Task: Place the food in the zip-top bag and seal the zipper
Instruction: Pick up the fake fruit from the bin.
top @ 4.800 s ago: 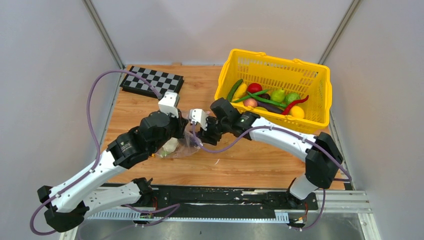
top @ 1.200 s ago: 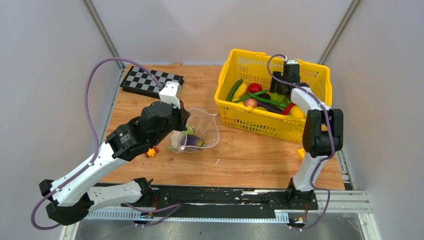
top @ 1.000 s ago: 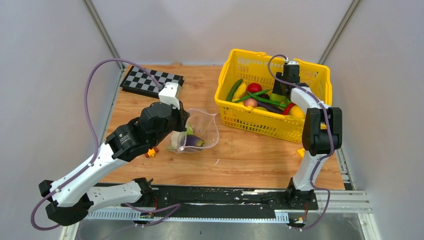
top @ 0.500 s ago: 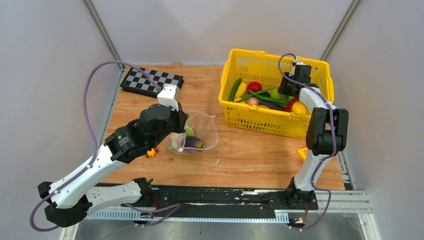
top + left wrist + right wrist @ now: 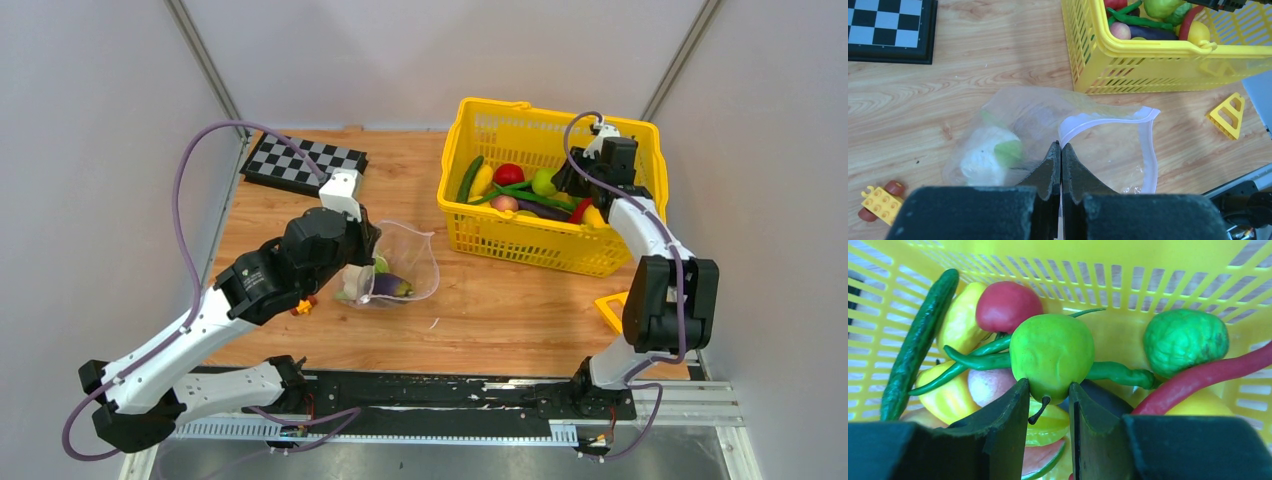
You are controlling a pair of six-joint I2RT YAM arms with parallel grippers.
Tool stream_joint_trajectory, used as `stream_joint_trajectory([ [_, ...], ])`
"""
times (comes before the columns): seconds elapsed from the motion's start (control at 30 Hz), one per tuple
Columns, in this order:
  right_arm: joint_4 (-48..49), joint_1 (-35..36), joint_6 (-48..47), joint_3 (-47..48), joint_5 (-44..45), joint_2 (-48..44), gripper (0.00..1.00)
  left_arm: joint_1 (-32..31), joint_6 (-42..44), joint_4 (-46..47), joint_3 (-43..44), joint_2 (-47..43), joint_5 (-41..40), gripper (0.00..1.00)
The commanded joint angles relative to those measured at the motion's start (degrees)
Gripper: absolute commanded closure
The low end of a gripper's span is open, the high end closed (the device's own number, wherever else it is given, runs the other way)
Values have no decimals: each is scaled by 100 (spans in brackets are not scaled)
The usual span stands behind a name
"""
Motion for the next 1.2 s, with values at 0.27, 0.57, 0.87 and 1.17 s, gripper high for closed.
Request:
stream_joint_trajectory([
  [0.27, 507, -1, 340, -244, -1297, -1112, 82, 6, -121, 270, -110, -41, 61, 100],
  [0.57, 615, -1, 692, -224, -2480, -1793, 82, 6, -118, 409, -126, 124, 320, 100],
  [0.87, 1327, 85, 1481, -26, -4474, -2078, 83, 6, -131, 637, -192, 249, 432, 100],
  [1.17, 667, 1401, 648, 332, -5232, -2364, 82, 12, -277, 768, -159, 374, 259, 100],
])
